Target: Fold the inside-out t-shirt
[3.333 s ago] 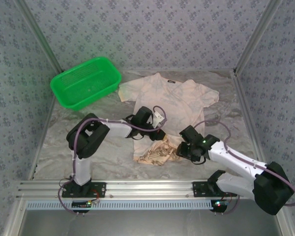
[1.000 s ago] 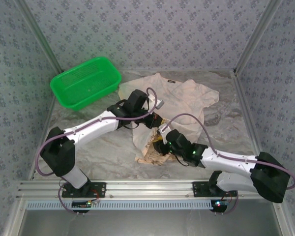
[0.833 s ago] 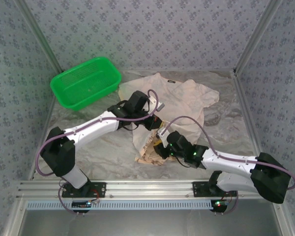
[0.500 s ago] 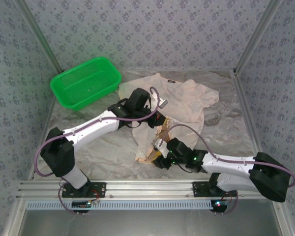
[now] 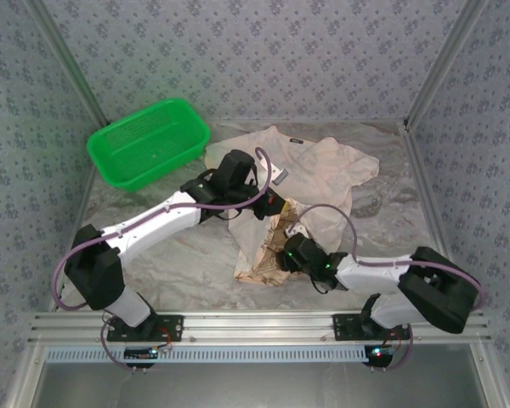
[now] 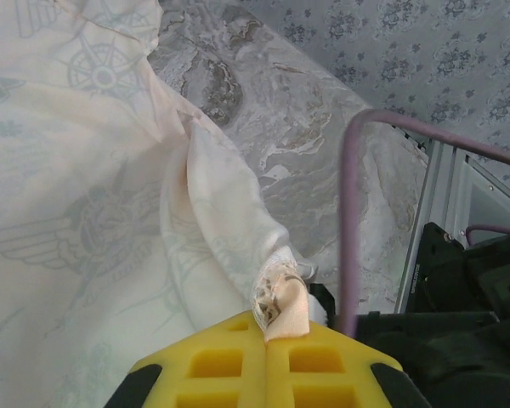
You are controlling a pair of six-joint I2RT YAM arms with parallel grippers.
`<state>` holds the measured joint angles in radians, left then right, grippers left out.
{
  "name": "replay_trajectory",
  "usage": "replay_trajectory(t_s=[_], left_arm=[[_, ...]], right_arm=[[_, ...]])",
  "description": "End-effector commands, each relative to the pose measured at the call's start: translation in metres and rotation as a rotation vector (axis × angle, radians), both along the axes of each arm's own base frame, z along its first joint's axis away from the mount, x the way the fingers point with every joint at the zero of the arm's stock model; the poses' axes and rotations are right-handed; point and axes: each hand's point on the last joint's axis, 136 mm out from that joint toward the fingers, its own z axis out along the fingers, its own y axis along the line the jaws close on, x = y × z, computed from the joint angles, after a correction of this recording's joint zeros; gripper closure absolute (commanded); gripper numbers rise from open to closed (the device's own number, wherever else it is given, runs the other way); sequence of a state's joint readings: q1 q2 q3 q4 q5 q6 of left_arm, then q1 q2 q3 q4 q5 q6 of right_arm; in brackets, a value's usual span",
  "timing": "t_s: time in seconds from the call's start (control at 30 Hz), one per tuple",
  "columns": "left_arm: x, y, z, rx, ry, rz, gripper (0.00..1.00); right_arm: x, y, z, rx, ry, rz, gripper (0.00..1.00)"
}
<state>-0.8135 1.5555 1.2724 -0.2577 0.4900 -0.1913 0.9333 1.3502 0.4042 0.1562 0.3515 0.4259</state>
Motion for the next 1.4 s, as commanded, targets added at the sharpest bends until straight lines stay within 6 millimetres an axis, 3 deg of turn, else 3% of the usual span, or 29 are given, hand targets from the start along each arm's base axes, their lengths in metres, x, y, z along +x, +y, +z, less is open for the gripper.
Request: replay_trajectory(t_s=[0.0,0.23,0.27,0.47,0.57,0.6,0.7,0.77,0.87,1.0,1.07,1.13,1.23,1.3,1.37], left_arm=[[-0.003,-0.001,0.020,-0.053,-0.022,-0.027,1.00],[-0.001,0.002,0.030,-0.076,-0.027,-0.013,1.00],[-0.002,0.003,0.032,-0.079,-0.030,-0.012,1.00],[0.003,0.006,0.040,-0.097,-0.035,0.010,1.00],[0.008,0.008,0.041,-0.100,-0.026,0.023,1.00],[0.009,0.008,0.041,-0.102,-0.026,0.026,1.00],[0.015,0.013,0.042,-0.100,-0.019,0.050,1.00],[0.022,0.021,0.044,-0.098,-0.017,0.098,1.00],[0.038,0.043,0.049,-0.086,-0.022,0.217,1.00],[0.055,0.082,0.049,-0.052,-0.035,0.384,1.00],[0.068,0.110,0.035,-0.021,-0.006,0.500,1.00],[0.081,0.141,0.002,0.054,0.005,0.588,1.00],[0.088,0.185,-0.052,0.138,0.087,0.714,1.00],[0.081,0.210,-0.082,0.184,0.110,0.792,1.00],[0.070,0.234,-0.113,0.251,0.127,0.872,1.00]], right_arm=[[0.025,0.003,0.013,0.026,-0.048,-0.120,0.27],[0.042,0.009,0.019,0.060,-0.002,-0.119,0.17],[0.044,0.008,0.019,0.064,0.001,-0.125,0.09],[0.057,0.003,-0.009,-0.013,0.050,-0.148,0.10],[0.056,0.007,-0.025,-0.028,0.110,-0.102,0.20],[0.054,0.007,-0.029,-0.040,0.128,-0.090,0.27],[0.042,0.013,-0.033,-0.016,0.174,0.004,0.64],[0.029,0.020,-0.026,0.017,0.195,0.107,0.81],[0.015,0.029,0.006,0.041,0.149,0.273,1.00],[-0.006,0.048,0.093,0.132,-0.039,0.561,1.00],[-0.015,0.052,0.146,0.204,-0.162,0.669,1.00],[-0.017,0.048,0.190,0.275,-0.257,0.714,1.00],[-0.012,0.040,0.234,0.328,-0.355,0.741,1.00],[-0.001,0.033,0.251,0.332,-0.390,0.713,1.00],[0.021,0.020,0.254,0.295,-0.387,0.625,1.00]])
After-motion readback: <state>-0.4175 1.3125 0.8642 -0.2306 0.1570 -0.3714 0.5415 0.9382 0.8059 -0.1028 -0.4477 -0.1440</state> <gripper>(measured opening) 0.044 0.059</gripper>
